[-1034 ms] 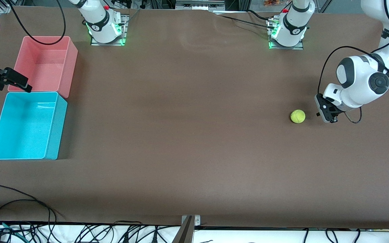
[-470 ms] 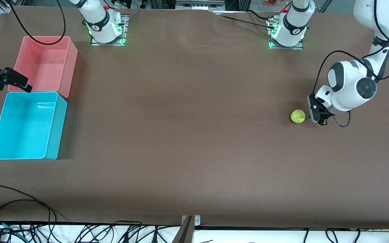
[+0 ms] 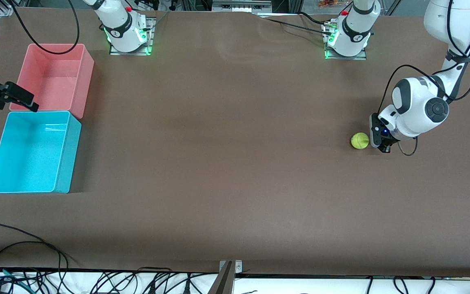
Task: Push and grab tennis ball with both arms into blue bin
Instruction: 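Lower the left gripper beside the tennis ball, fingers nearly closed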
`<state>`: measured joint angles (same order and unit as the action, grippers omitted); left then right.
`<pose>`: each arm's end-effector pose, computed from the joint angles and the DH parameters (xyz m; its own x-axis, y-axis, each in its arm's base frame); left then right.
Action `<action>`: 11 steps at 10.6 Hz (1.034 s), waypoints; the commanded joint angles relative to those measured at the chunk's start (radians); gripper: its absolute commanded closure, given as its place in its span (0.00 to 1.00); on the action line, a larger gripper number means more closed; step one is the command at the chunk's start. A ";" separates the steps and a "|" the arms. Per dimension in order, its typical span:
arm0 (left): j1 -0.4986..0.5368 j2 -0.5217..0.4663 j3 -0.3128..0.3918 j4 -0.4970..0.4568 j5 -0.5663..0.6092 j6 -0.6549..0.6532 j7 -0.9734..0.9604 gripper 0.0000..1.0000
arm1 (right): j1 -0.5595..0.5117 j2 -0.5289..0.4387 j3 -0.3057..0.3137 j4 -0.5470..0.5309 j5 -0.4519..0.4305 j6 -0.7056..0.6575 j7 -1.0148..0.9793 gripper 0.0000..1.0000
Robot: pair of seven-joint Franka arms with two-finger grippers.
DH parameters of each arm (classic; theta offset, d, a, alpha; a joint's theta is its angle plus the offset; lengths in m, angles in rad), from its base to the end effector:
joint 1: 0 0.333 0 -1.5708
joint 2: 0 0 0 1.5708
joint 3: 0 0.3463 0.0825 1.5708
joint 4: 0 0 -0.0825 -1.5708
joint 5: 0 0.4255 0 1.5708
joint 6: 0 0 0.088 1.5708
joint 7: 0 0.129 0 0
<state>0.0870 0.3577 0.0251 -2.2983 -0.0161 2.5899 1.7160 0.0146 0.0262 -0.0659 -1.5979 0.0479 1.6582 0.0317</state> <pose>0.5459 0.0623 0.1562 -0.0201 -0.9998 0.0083 -0.9976 0.0206 0.0654 0.6127 -0.0252 0.6110 0.9957 -0.0869 0.0326 -0.0853 -0.9952 -0.0472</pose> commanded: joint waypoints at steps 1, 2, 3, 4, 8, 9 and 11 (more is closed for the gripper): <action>-0.009 0.017 0.007 0.017 -0.019 0.006 0.045 1.00 | -0.010 0.006 0.005 0.022 -0.002 -0.014 -0.013 0.00; -0.009 0.017 0.007 0.017 -0.025 0.006 0.045 1.00 | -0.010 0.006 0.005 0.021 -0.002 -0.014 -0.015 0.00; -0.010 0.018 0.007 0.017 -0.031 0.006 0.040 1.00 | -0.010 0.006 0.005 0.022 -0.002 -0.014 -0.015 0.00; -0.016 0.023 0.007 0.017 -0.035 0.006 0.033 1.00 | -0.008 0.007 0.005 0.021 -0.002 -0.014 -0.015 0.00; -0.023 0.040 0.007 0.026 -0.038 0.006 0.002 1.00 | -0.010 0.008 0.005 0.021 -0.002 -0.014 -0.013 0.00; -0.023 0.041 0.007 0.034 -0.036 0.006 0.002 1.00 | -0.010 0.008 0.005 0.021 -0.002 -0.014 -0.013 0.00; -0.023 0.041 0.007 0.034 -0.038 0.006 -0.001 1.00 | -0.010 0.008 0.005 0.021 -0.002 -0.012 -0.013 0.00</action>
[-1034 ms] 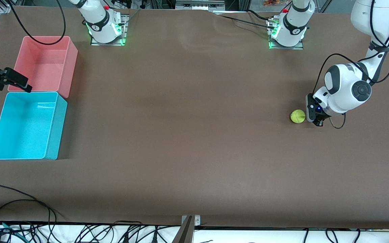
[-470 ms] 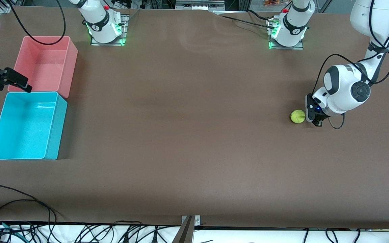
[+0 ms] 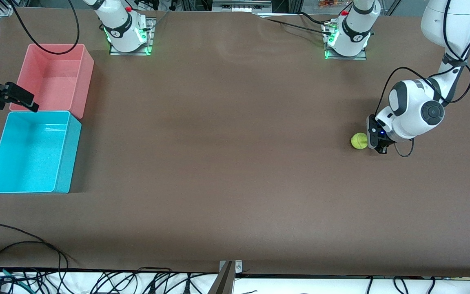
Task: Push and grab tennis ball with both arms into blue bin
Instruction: 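Lower the left gripper beside the tennis ball, fingers nearly closed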
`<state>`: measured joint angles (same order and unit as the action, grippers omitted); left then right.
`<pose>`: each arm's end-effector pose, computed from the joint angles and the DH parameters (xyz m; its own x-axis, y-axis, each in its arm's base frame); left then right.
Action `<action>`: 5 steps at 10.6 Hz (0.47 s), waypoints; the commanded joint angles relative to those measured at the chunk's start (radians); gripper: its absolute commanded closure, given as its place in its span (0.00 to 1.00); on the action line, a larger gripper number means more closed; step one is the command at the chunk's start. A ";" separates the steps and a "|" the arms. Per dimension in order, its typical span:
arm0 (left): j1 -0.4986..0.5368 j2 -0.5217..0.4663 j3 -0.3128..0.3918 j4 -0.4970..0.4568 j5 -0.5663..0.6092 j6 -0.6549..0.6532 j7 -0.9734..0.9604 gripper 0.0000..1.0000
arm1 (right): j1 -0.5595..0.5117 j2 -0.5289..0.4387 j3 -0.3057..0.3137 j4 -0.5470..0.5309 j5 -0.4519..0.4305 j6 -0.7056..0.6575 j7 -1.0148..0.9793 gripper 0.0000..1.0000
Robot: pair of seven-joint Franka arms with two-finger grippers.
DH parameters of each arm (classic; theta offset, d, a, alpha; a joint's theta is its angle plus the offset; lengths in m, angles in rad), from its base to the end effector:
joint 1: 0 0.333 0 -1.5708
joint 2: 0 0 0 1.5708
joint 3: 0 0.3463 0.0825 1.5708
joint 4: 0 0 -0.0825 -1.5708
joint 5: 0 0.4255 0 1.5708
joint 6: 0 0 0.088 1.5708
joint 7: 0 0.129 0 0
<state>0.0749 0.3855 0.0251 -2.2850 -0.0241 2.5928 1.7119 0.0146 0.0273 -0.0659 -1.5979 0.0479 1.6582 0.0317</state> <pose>0.5482 0.0559 0.1458 -0.0211 -0.9997 0.0124 -0.9968 0.0219 0.0764 0.6130 -0.0252 0.6103 0.9957 -0.0869 0.0315 -0.0854 -0.9952 -0.0470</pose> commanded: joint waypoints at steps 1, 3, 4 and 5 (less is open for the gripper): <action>-0.010 0.015 0.007 0.021 -0.028 0.003 -0.018 1.00 | -0.010 0.006 0.005 0.021 -0.002 -0.012 -0.015 0.00; -0.047 0.029 0.003 0.021 -0.028 0.003 -0.136 1.00 | -0.010 0.006 0.005 0.022 -0.002 -0.012 -0.015 0.00; -0.081 0.030 -0.029 0.021 -0.027 0.003 -0.258 1.00 | -0.010 0.006 0.005 0.021 -0.002 -0.014 -0.015 0.00; -0.098 0.036 -0.107 0.021 -0.028 0.003 -0.416 1.00 | -0.010 0.006 0.005 0.021 -0.002 -0.012 -0.015 0.00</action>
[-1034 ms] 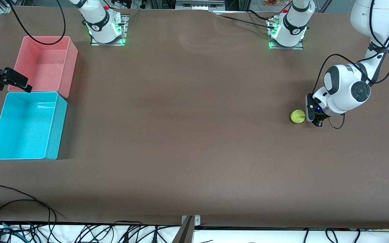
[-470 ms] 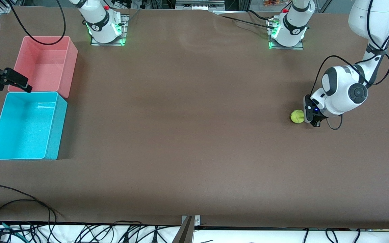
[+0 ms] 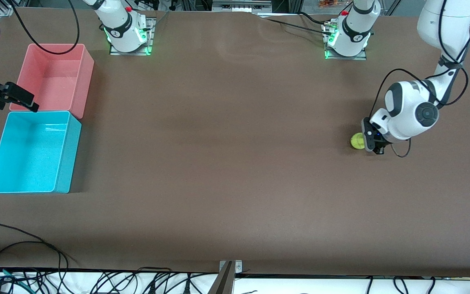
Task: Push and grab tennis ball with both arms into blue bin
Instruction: 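Push the tennis ball with the left gripper toward the pink bin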
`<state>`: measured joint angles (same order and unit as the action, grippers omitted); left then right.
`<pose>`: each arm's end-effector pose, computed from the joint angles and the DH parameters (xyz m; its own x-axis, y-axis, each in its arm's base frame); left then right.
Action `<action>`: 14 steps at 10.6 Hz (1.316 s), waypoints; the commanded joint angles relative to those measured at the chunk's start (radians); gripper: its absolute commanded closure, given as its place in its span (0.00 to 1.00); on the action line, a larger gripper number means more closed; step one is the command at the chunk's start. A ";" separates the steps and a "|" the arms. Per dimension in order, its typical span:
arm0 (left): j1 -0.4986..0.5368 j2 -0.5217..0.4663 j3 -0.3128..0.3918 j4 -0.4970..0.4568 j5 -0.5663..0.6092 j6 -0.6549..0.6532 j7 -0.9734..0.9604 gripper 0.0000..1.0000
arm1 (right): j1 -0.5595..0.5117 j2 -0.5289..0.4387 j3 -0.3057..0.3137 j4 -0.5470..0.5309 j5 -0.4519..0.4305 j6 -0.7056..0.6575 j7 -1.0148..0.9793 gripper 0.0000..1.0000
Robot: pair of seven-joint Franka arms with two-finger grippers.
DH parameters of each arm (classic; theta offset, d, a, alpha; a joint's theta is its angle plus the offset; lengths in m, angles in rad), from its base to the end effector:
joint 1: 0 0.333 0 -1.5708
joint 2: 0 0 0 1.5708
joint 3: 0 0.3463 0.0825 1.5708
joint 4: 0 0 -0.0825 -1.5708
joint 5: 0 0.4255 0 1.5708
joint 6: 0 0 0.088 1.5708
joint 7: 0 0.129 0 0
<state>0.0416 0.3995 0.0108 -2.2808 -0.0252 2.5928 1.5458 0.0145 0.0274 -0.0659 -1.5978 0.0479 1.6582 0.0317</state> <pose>0.5496 0.0294 0.1395 0.0989 -0.9951 0.0048 -0.9913 -0.0981 0.0875 0.6130 -0.0252 0.6103 0.9957 -0.0870 0.0315 -0.0855 -0.9952 -0.0470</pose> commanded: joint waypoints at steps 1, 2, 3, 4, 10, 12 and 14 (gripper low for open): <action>-0.071 0.030 -0.186 0.044 -0.013 0.003 -0.464 1.00 | -0.010 0.006 0.005 0.021 -0.002 -0.012 -0.015 0.00; -0.106 0.033 -0.211 0.076 0.001 -0.002 -0.574 1.00 | -0.010 0.006 0.005 0.021 -0.002 -0.014 -0.015 0.00; -0.111 0.029 -0.212 0.083 0.008 -0.002 -0.572 1.00 | -0.010 0.006 0.005 0.021 -0.002 -0.012 -0.015 0.00; -0.101 0.018 -0.210 0.072 0.014 -0.005 -0.555 1.00 | -0.010 0.006 0.005 0.022 -0.002 -0.012 -0.015 0.00; -0.060 -0.040 -0.160 0.067 0.019 -0.056 -0.409 0.96 | -0.010 0.006 0.005 0.021 -0.002 -0.012 -0.015 0.00; -0.043 -0.051 -0.147 0.067 0.019 -0.066 -0.372 0.93 | -0.008 0.014 0.005 0.021 -0.002 -0.011 -0.013 0.00; -0.043 -0.056 -0.146 0.067 0.019 -0.076 -0.372 0.93 | -0.008 0.014 0.005 0.021 -0.002 -0.011 -0.013 0.00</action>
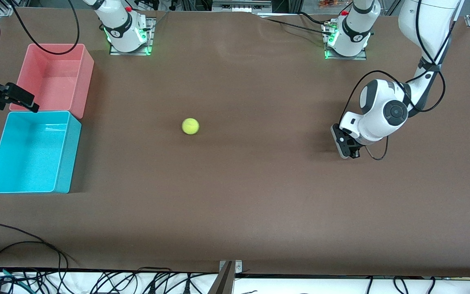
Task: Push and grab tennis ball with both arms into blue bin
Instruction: 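Push the tennis ball with the left gripper toward the pink bin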
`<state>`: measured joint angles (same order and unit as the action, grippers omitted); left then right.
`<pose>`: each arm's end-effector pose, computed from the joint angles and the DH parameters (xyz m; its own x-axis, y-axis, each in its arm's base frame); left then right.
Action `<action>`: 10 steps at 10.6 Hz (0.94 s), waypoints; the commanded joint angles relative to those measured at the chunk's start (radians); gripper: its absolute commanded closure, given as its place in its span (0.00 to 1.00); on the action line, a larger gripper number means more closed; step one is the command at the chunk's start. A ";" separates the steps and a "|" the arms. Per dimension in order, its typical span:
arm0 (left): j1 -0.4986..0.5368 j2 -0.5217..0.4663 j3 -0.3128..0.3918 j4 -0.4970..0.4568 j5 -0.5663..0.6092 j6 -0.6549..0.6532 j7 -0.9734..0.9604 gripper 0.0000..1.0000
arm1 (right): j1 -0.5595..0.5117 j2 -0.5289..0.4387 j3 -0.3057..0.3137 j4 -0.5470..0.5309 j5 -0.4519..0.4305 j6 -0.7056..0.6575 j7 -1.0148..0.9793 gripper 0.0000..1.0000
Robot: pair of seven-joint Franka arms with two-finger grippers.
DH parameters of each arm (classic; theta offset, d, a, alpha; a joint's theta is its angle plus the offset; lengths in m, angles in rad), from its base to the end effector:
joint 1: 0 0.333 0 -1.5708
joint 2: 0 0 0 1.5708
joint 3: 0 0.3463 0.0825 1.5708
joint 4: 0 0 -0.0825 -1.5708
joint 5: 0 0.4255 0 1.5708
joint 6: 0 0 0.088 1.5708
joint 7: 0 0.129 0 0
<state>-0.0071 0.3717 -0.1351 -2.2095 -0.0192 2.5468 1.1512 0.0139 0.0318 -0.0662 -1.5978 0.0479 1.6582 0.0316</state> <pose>0.5765 -0.0848 0.1792 0.2981 -0.9537 0.0409 -0.9538 -0.2958 0.0534 0.6142 -0.0258 0.6076 0.9958 -0.0878 0.0271 -0.0865 -0.9952 -0.0466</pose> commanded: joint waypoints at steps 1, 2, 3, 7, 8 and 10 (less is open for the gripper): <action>0.004 -0.031 -0.001 -0.004 0.013 -0.030 0.022 0.93 | -0.008 0.011 0.005 0.021 -0.003 -0.011 -0.013 0.00; 0.004 -0.030 0.000 -0.002 0.013 -0.030 0.022 0.92 | -0.008 0.014 0.005 0.021 -0.003 -0.011 -0.013 0.00; 0.004 -0.030 0.000 -0.004 0.013 -0.030 0.022 0.90 | -0.008 0.016 0.005 0.021 -0.003 -0.012 -0.013 0.00; 0.004 -0.027 0.000 -0.002 0.001 -0.030 0.008 0.58 | -0.008 0.014 0.005 0.021 -0.003 -0.012 -0.013 0.00; 0.004 -0.028 0.000 -0.004 0.002 -0.030 0.010 0.01 | -0.006 0.014 0.005 0.021 -0.002 -0.012 -0.013 0.00; 0.006 -0.048 0.000 -0.012 0.005 -0.031 0.012 0.00 | -0.006 0.014 0.005 0.022 -0.003 -0.012 -0.013 0.00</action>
<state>-0.0047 0.3614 -0.1347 -2.2096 -0.0192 2.5343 1.1593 0.0140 0.0388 -0.0662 -1.5977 0.0479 1.6582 0.0316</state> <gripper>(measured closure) 0.467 0.000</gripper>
